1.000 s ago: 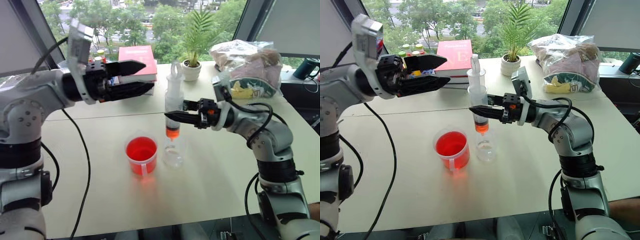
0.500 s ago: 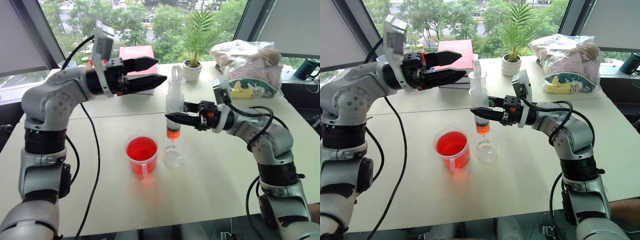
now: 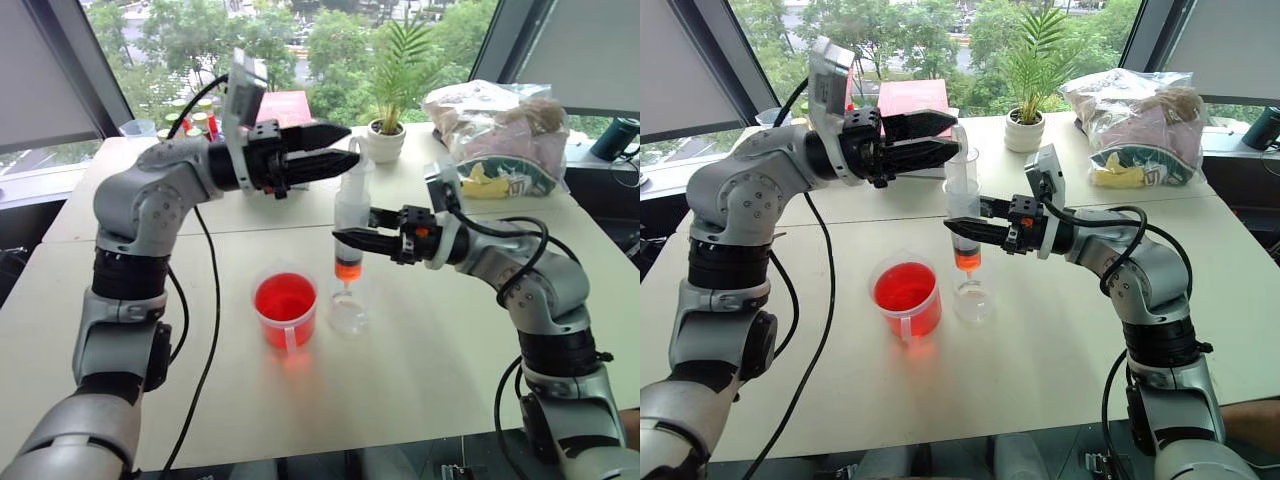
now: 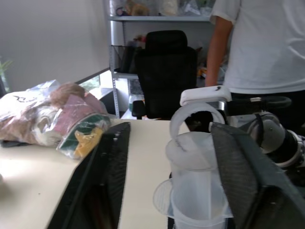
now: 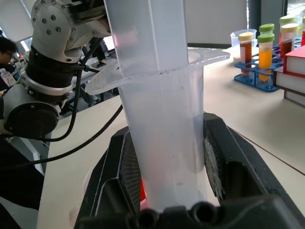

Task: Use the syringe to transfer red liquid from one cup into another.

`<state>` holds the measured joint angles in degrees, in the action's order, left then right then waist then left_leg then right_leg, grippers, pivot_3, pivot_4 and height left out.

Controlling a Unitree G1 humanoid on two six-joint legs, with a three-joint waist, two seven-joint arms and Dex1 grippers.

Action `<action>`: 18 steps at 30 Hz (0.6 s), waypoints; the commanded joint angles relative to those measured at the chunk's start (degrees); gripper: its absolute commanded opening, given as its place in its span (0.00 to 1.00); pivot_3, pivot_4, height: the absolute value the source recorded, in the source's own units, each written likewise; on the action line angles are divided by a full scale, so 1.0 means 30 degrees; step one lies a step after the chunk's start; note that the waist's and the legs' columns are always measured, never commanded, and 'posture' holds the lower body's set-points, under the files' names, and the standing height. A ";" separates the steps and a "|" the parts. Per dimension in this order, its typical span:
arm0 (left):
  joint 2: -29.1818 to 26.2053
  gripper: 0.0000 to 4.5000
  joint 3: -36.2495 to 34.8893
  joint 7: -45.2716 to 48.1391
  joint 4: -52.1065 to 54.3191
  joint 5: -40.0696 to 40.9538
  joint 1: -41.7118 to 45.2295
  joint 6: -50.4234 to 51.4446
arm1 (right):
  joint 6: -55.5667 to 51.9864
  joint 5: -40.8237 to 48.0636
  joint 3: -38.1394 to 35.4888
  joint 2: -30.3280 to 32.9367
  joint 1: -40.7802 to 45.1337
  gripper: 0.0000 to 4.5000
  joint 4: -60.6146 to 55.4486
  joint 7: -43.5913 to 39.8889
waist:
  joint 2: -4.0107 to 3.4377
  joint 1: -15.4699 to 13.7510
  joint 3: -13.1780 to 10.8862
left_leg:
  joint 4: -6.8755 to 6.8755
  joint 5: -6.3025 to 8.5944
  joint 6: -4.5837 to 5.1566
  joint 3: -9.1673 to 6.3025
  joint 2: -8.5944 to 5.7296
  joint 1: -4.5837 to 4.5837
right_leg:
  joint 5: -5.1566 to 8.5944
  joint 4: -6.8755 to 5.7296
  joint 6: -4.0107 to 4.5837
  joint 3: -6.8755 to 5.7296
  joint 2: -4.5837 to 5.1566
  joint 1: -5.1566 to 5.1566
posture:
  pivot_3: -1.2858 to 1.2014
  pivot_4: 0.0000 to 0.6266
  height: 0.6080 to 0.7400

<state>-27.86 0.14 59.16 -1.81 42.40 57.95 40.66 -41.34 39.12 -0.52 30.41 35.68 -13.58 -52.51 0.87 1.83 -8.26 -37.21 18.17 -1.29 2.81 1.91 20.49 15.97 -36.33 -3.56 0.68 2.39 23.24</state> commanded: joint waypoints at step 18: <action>0.0259 0.02 0.1107 0.1262 0.2137 -0.0263 -0.1548 0.0474 | -0.0270 0.1068 -0.1388 0.1138 0.0860 0.32 -0.1529 0.0292 | 0.0001 -0.0248 -0.0001 | 0.0003 -0.0001 0.0002 -0.0006 0.0004 -0.0006 | -0.0001 0.0002 -0.0003 0.0001 -0.0009 -0.0002 | 0.52 0.24 1.00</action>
<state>-27.26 0.08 60.77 1.88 41.71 54.66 40.98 -43.61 40.87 -0.42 33.39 35.25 -16.67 -52.85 0.87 1.09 -8.26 -37.20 18.17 -1.29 2.79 1.92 20.47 15.97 -36.32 -3.57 0.68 2.36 23.23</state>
